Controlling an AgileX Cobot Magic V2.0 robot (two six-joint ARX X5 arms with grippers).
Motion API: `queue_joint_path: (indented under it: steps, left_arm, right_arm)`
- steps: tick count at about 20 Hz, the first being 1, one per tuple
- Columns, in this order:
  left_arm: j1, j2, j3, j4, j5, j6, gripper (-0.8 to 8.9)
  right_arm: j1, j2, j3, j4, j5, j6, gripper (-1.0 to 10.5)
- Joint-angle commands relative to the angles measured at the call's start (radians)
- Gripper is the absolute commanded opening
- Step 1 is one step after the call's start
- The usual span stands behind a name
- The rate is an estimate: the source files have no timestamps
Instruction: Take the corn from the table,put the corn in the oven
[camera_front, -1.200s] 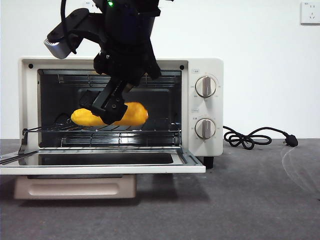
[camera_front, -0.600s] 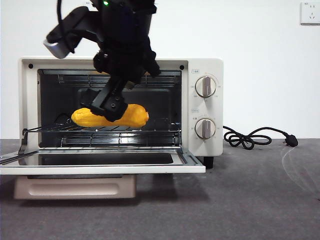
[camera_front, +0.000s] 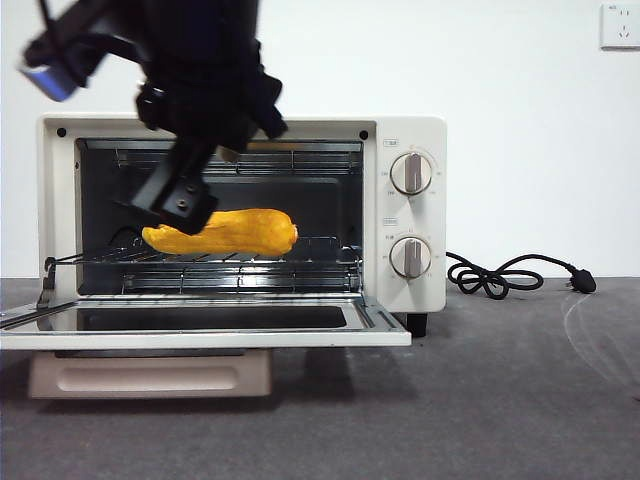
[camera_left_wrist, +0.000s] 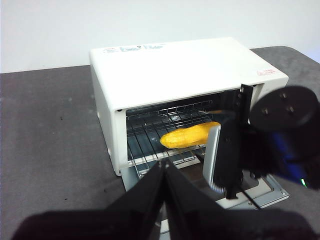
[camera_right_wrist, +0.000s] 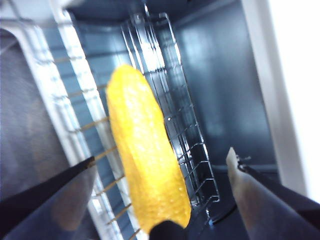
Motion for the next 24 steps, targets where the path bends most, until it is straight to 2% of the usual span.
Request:
queue_joint_path:
  steps: [1, 5, 11, 16, 22, 24]
  left_arm:
    - [-0.002, -0.004, -0.002, 0.003, -0.004, -0.009, -0.06]
    - [-0.002, -0.004, -0.002, 0.003, -0.038, 0.002, -0.07]
    - [-0.002, -0.004, -0.002, 0.013, -0.177, 0.066, -0.08]
    - [-0.003, 0.013, -0.002, 0.065, -0.186, 0.113, -0.09]
    - [-0.006, 0.11, -0.002, 0.102, -0.144, 0.145, -0.09]
    - [-0.006, 0.158, -0.002, 0.108, -0.106, 0.172, -0.09]
  right_arm:
    - [0.037, -0.001, 0.002, -0.001, 0.032, 0.015, 4.4]
    - [0.09, -0.032, 0.002, -0.042, 0.055, 0.067, 4.4]
    - [0.167, -0.126, 0.002, -0.194, 0.053, 0.219, 4.4]
    - [0.236, -0.222, 0.002, -0.38, 0.023, 0.363, 4.2]
    - [0.307, -0.339, 0.002, -0.623, -0.103, 0.532, 1.3]
    - [0.322, -0.383, 0.002, -0.7, -0.158, 0.584, 0.8]
